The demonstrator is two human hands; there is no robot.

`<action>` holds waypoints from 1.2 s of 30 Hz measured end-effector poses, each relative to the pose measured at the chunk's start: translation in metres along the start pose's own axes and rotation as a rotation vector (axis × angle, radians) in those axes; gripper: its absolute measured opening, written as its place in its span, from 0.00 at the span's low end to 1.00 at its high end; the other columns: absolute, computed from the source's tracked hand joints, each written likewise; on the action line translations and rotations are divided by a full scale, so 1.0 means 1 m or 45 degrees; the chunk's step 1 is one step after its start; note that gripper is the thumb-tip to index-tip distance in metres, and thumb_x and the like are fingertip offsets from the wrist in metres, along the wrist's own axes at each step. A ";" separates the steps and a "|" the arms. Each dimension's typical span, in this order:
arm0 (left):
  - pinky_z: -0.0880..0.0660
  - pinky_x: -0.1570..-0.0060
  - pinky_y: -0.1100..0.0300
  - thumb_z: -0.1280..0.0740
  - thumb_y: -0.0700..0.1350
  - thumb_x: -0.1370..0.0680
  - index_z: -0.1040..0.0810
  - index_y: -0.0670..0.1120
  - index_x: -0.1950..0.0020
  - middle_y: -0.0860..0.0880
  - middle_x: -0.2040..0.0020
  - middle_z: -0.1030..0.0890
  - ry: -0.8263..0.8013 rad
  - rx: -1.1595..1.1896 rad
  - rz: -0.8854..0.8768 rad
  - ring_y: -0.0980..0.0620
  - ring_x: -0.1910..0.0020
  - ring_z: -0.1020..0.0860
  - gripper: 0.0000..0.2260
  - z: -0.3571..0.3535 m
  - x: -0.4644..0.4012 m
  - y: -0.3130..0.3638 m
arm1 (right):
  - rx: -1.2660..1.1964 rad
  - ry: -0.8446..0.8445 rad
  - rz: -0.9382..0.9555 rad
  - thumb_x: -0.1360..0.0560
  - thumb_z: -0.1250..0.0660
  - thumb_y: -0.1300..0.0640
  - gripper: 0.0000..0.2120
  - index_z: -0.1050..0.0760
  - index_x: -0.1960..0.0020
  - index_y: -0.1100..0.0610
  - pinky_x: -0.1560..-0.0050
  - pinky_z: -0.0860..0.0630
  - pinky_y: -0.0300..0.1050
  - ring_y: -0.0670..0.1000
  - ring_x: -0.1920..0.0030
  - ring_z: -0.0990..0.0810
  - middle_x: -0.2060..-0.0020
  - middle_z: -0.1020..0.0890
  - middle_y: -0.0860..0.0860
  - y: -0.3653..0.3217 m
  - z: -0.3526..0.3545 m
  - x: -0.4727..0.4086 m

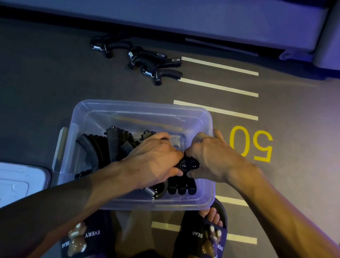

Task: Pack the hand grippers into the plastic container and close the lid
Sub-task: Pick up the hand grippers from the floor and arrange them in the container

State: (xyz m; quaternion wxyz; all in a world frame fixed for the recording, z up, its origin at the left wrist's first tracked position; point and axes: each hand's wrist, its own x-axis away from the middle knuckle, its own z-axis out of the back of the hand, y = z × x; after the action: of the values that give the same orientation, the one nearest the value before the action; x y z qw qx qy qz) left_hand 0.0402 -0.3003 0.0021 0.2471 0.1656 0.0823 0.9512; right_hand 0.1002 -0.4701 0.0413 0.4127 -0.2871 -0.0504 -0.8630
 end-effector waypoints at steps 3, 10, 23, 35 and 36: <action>0.51 0.26 0.58 0.38 0.64 0.21 0.19 0.50 0.46 0.53 0.52 0.15 0.002 -0.018 -0.016 0.50 0.43 0.19 0.19 -0.002 -0.001 -0.003 | 0.005 -0.044 0.002 0.29 0.29 0.40 0.14 0.23 0.50 0.47 0.37 0.37 0.55 0.51 0.37 0.28 0.51 0.20 0.51 0.000 0.004 -0.005; 0.57 0.26 0.56 0.37 0.65 0.22 0.20 0.52 0.39 0.53 0.47 0.16 -0.039 -0.009 0.040 0.52 0.37 0.23 0.20 0.006 -0.001 0.004 | 0.028 -0.128 -0.033 0.31 0.27 0.38 0.19 0.22 0.47 0.49 0.32 0.38 0.56 0.53 0.31 0.31 0.45 0.20 0.53 -0.003 0.006 -0.004; 0.41 0.29 0.56 0.38 0.65 0.22 0.17 0.50 0.41 0.54 0.51 0.15 0.391 0.157 0.010 0.52 0.42 0.21 0.23 0.014 0.028 -0.013 | -0.094 -0.119 -0.099 0.26 0.30 0.43 0.15 0.22 0.41 0.47 0.30 0.38 0.53 0.50 0.40 0.22 0.47 0.17 0.47 -0.002 0.038 -0.004; 0.31 0.41 0.48 0.34 0.53 0.19 0.14 0.51 0.43 0.55 0.43 0.16 0.750 0.409 0.352 0.48 0.45 0.19 0.12 0.048 0.039 -0.093 | -0.499 0.565 -0.178 0.22 0.36 0.61 0.11 0.16 0.46 0.53 0.53 0.27 0.40 0.55 0.53 0.17 0.54 0.14 0.53 0.046 0.079 -0.105; 0.31 0.40 0.48 0.33 0.53 0.20 0.14 0.51 0.43 0.55 0.42 0.16 0.713 0.426 0.388 0.48 0.45 0.19 0.11 0.049 0.039 -0.102 | -0.495 0.517 -0.222 0.22 0.37 0.61 0.12 0.17 0.45 0.54 0.51 0.26 0.41 0.56 0.51 0.17 0.52 0.14 0.54 0.052 0.075 -0.124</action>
State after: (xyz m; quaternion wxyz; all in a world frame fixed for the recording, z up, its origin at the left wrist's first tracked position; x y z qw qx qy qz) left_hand 0.0709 -0.1891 0.0343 0.0398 -0.0531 0.2757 0.9590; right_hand 0.2342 -0.3953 0.0296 0.2759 -0.1766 0.1752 -0.9284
